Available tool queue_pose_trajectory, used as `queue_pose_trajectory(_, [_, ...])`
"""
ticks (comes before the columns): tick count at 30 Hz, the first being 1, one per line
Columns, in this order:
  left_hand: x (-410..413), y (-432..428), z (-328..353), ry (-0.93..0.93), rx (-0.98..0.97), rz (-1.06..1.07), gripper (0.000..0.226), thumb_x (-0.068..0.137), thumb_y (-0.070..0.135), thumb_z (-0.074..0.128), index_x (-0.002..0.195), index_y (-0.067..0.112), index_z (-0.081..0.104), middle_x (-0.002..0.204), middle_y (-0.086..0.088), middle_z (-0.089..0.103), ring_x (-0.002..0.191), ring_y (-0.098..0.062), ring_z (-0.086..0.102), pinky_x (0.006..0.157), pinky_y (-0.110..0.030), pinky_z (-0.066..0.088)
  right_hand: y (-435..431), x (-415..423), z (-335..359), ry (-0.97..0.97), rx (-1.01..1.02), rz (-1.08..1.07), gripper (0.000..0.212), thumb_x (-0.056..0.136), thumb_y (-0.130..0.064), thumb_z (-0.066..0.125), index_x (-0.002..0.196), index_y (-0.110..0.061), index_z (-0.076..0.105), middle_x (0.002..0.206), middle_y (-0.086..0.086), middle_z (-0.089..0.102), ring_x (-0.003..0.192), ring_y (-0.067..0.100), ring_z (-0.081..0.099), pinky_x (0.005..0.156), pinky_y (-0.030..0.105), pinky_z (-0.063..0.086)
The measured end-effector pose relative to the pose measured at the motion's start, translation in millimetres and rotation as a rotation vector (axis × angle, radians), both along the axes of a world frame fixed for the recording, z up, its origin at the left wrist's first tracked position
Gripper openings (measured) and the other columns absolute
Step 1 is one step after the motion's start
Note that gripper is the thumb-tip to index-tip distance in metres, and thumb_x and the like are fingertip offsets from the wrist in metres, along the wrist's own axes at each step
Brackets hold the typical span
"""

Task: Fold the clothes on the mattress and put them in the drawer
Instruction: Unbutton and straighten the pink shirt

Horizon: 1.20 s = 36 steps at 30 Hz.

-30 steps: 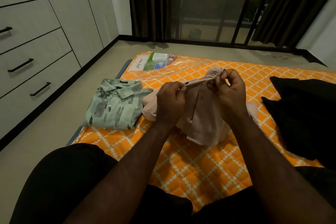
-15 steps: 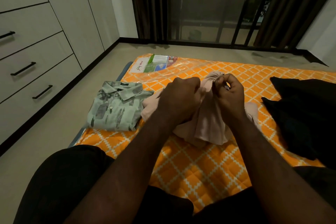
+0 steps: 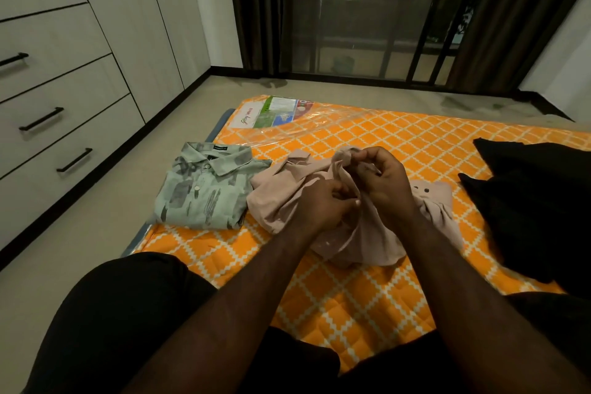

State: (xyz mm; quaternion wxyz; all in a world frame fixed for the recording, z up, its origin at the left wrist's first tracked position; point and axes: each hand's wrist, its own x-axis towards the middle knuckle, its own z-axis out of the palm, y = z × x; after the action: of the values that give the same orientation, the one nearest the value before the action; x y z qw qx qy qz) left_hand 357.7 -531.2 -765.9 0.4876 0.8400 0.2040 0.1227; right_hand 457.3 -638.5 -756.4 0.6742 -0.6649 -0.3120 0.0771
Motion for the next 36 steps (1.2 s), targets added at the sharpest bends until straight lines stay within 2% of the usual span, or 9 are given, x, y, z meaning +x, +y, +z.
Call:
queue_pose_trajectory(2, [-1,0,-3,-0.038,-0.082,0.048,0.012,0.085,0.027,0.080,0.085,0.015,0.077,0.074,-0.003,0.075,0.065,-0.017,0.073,0.064,-0.038,0.062,-1,2,-2,-0.037,-0.038,0.008,0.024,0.098,0.011,0.054,0.116,0.000,0.066,0.117,0.005,0.072,0.110,0.015,0.070,0.086,0.028,0.059])
queue_pose_trajectory(5, [-1,3,-5,-0.061,-0.201,0.124,0.017,0.085,0.022,0.078,0.077,0.010,0.070,0.072,-0.010,0.073,0.063,-0.027,0.072,0.060,-0.040,0.059,0,0,-7,-0.206,-0.166,-0.046,0.039,0.092,0.013,0.059,0.124,-0.007,0.069,0.120,-0.004,0.072,0.107,0.004,0.070,0.083,0.016,0.055])
queue_pose_trajectory(7, [1,5,-9,-0.062,-0.210,0.183,0.018,0.083,0.019,0.076,0.077,0.005,0.065,0.071,-0.013,0.071,0.064,-0.030,0.071,0.059,-0.046,0.060,0,-1,-14,-0.352,-0.271,-0.188,0.035,0.087,-0.001,0.073,0.118,-0.017,0.071,0.109,-0.012,0.072,0.094,-0.003,0.069,0.073,0.013,0.053])
queue_pose_trajectory(11, [4,10,-13,-0.070,-0.164,0.264,0.019,0.071,0.022,0.070,0.071,0.006,0.060,0.066,-0.009,0.068,0.066,-0.028,0.068,0.062,-0.053,0.057,0,-3,-23,-0.447,-0.377,-0.383,0.027,0.076,-0.017,0.087,0.090,-0.017,0.064,0.082,-0.001,0.068,0.074,0.019,0.064,0.063,0.032,0.050])
queue_pose_trajectory(15, [1,10,-9,-0.122,-0.150,0.260,0.022,0.079,0.019,0.080,0.069,0.013,0.062,0.063,0.000,0.068,0.062,-0.015,0.067,0.062,-0.039,0.058,2,-7,-25,-0.420,-0.486,-0.356,0.023,0.078,-0.025,0.085,0.071,-0.017,0.065,0.065,-0.003,0.065,0.063,0.016,0.061,0.059,0.034,0.047])
queue_pose_trajectory(17, [-1,12,-9,-0.167,-0.166,0.249,0.019,0.076,0.013,0.081,0.073,0.015,0.062,0.067,-0.001,0.070,0.065,-0.019,0.070,0.064,-0.044,0.060,4,-9,-29,-0.418,-0.518,-0.321,0.027,0.079,-0.025,0.080,0.063,-0.019,0.060,0.059,-0.003,0.061,0.059,0.012,0.058,0.056,0.033,0.043])
queue_pose_trajectory(23, [-5,12,-2,-0.278,-0.218,0.270,0.017,0.078,0.012,0.086,0.086,0.015,0.070,0.070,-0.001,0.072,0.061,-0.015,0.070,0.054,-0.030,0.058,6,-15,-39,-0.387,-0.624,-0.286,0.020,0.080,-0.040,0.068,0.075,-0.021,0.067,0.069,-0.004,0.065,0.064,0.014,0.060,0.055,0.028,0.038])
queue_pose_trajectory(30, [-3,10,-5,-0.321,-0.272,0.229,0.008,0.093,0.017,0.071,0.090,0.014,0.078,0.074,-0.007,0.074,0.071,-0.031,0.071,0.066,-0.045,0.059,5,-9,-37,-0.307,-0.617,-0.297,0.036,0.085,-0.032,0.078,0.057,-0.024,0.056,0.057,-0.002,0.059,0.058,0.016,0.057,0.054,0.034,0.040])
queue_pose_trajectory(36, [0,14,-12,-0.215,-0.086,0.218,0.019,0.084,0.014,0.080,0.101,0.022,0.078,0.087,0.008,0.077,0.078,0.002,0.069,0.072,-0.020,0.057,2,-5,-31,-0.009,-0.442,-0.286,0.017,0.083,-0.023,0.067,0.090,-0.019,0.082,0.077,-0.002,0.077,0.074,0.018,0.072,0.071,0.050,0.060])
